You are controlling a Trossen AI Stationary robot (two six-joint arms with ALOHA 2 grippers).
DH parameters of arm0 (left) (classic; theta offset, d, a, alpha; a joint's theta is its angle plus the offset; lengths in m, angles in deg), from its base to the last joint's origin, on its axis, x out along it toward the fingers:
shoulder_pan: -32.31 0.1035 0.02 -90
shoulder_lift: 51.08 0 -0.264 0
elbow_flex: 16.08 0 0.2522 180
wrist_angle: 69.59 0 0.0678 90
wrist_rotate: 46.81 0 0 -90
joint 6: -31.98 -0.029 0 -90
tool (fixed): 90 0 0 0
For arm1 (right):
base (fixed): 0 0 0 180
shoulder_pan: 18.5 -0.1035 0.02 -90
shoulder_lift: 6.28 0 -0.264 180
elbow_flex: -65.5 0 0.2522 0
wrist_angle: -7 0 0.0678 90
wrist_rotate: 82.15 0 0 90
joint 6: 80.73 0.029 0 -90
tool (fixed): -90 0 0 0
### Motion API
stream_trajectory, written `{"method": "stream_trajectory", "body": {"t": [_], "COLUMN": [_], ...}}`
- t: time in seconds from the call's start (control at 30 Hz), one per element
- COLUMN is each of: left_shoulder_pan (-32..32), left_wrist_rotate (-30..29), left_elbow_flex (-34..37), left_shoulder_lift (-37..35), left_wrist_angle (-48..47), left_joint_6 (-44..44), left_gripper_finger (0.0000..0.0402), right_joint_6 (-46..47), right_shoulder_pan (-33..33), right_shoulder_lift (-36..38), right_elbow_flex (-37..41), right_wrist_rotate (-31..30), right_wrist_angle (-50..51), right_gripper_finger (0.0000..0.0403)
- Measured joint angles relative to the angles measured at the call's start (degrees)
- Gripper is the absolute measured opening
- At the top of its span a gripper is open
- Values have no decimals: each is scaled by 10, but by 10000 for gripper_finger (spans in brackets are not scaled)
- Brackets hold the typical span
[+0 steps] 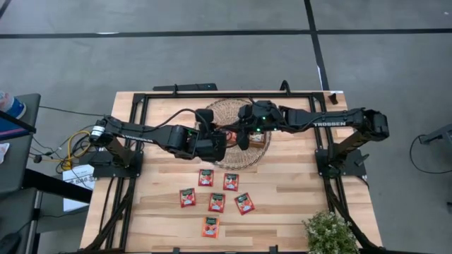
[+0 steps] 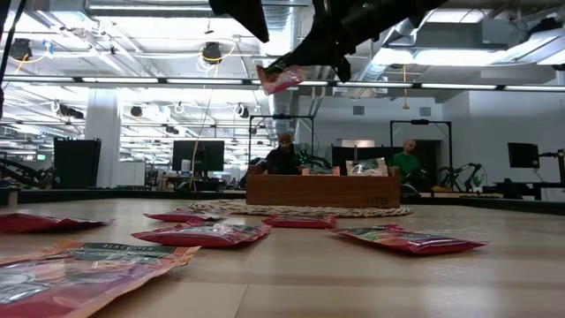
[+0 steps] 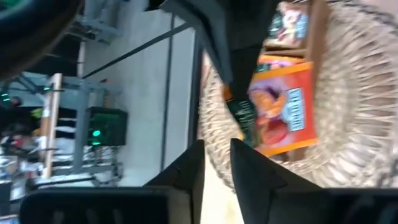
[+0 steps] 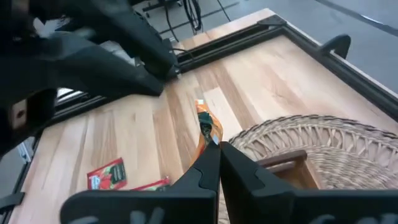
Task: Pick & Place Tea
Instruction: Put the left orange tea bag into the middle slot of the wooden organizer
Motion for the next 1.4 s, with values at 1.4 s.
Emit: {"method": "stream_trajectory", "body": {"t": [1.4], "left_shoulder_pan": [19], "left_wrist_rotate": [126], "left_elbow_flex": [390], "left_shoulder_lift": [-335], "left_wrist_angle": [-43], "left_joint_6": [500], "left_gripper_finger": [124], "right_joint_6": [80], "right_shoulder_pan": [67], "right_shoulder_lift": [34], "right_elbow_flex": [289], "right_wrist_rotate": [-109], "right_wrist_angle": [-325], "right_gripper_finger": [0]}}
